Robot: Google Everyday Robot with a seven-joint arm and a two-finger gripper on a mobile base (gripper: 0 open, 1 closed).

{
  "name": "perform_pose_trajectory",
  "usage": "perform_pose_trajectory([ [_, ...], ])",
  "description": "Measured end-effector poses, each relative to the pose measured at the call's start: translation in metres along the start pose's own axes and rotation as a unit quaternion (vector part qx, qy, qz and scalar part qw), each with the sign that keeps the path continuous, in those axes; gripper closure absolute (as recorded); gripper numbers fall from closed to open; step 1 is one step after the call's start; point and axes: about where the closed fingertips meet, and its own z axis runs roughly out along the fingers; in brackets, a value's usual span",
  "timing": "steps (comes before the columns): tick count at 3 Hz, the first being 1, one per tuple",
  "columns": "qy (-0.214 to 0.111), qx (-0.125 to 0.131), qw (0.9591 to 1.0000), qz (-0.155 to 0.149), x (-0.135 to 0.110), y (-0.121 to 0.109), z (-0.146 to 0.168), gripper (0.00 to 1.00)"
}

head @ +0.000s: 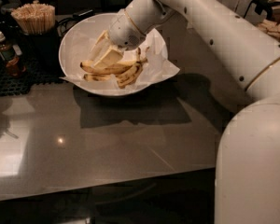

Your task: Pick banana from white bowl

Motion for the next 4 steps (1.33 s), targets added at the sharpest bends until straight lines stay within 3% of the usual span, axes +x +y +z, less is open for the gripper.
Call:
perform_pose_trajectory([
  [2,0.017,0.071,0.9973,-0.004,-0.008,0.02,-0.046,1.0],
  [3,0.0,0.067,0.9977,-0.014,-0.01,0.022,-0.048,1.0],
  [4,-0.027,0.04,0.9986,-0.024,-0.008,0.021,-0.038,1.0],
])
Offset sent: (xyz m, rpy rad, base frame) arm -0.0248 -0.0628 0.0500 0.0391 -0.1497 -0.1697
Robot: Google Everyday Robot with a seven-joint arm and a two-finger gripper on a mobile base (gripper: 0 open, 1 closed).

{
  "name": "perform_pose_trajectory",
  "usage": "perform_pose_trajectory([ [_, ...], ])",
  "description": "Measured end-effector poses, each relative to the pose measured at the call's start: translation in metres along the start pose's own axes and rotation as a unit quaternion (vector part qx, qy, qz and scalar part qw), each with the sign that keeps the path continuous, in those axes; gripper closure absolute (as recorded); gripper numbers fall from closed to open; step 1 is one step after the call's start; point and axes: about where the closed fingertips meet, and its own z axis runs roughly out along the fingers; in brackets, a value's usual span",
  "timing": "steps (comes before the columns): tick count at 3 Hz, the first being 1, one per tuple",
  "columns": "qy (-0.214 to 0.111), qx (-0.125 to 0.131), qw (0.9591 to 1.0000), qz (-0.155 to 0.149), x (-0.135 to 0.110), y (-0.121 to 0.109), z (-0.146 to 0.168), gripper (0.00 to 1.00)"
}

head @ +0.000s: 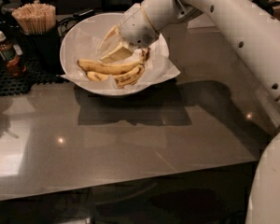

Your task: Pick banana from white bowl

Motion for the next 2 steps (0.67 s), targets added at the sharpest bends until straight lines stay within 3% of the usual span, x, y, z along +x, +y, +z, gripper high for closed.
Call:
perform_pose_trajectory([
  [1,-0.012,-0.017,0.9998,-0.001,0.0051,-0.0056,0.0057,1.0],
  [2,-0.02,-0.023,0.9995,0.001,0.0111,-0.0133,0.0076,0.81],
])
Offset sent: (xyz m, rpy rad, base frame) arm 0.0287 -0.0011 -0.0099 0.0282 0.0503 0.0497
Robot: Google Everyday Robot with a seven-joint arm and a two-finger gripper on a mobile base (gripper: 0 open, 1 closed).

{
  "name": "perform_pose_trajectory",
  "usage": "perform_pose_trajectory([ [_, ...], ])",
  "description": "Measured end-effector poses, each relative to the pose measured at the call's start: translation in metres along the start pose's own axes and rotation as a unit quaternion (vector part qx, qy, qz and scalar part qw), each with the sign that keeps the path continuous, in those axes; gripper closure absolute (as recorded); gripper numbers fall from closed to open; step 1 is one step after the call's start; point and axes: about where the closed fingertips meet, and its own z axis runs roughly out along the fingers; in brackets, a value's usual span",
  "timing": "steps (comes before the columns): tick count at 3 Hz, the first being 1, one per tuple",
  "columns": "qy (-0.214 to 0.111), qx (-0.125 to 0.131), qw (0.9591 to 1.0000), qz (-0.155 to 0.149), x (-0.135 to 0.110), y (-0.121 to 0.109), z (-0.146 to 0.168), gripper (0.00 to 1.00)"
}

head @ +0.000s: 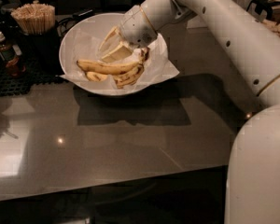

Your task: Pick banana from white bowl

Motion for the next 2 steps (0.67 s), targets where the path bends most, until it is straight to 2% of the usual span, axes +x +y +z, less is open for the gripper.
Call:
perform_pose_trajectory([
  [2,0.008,-0.002,0.9999,0.013,0.0081,-0.009,-0.0003,0.35],
])
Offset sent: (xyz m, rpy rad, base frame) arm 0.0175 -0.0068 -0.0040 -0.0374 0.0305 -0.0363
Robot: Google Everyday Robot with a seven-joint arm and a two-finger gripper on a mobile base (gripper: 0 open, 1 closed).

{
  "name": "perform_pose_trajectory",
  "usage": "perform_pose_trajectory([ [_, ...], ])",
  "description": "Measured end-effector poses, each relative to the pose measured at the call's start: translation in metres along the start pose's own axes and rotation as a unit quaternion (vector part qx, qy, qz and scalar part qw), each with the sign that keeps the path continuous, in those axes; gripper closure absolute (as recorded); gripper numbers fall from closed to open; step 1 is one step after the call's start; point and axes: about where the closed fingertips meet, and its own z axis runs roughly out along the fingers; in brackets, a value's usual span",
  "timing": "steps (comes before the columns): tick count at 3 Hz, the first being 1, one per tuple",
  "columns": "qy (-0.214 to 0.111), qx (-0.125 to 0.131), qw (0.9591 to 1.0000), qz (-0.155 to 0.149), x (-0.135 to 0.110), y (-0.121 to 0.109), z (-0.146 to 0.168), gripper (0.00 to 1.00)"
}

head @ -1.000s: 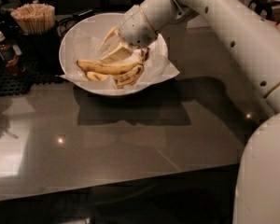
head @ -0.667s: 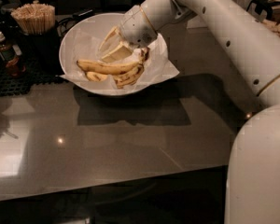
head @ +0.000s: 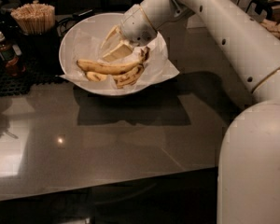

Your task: Pick banana from white bowl

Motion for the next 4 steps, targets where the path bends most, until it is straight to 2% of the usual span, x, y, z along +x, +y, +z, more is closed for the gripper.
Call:
perform_pose_trajectory([
  [1,0.001,-0.008,0.9999,0.01,0.003,-0.002,0.007,0.26],
  [2,0.002,-0.016,0.9997,0.02,0.006,-0.004,0.015,0.27],
  [4,0.006,-0.021,0.9994,0.028,0.006,-0.01,0.023,0.46],
])
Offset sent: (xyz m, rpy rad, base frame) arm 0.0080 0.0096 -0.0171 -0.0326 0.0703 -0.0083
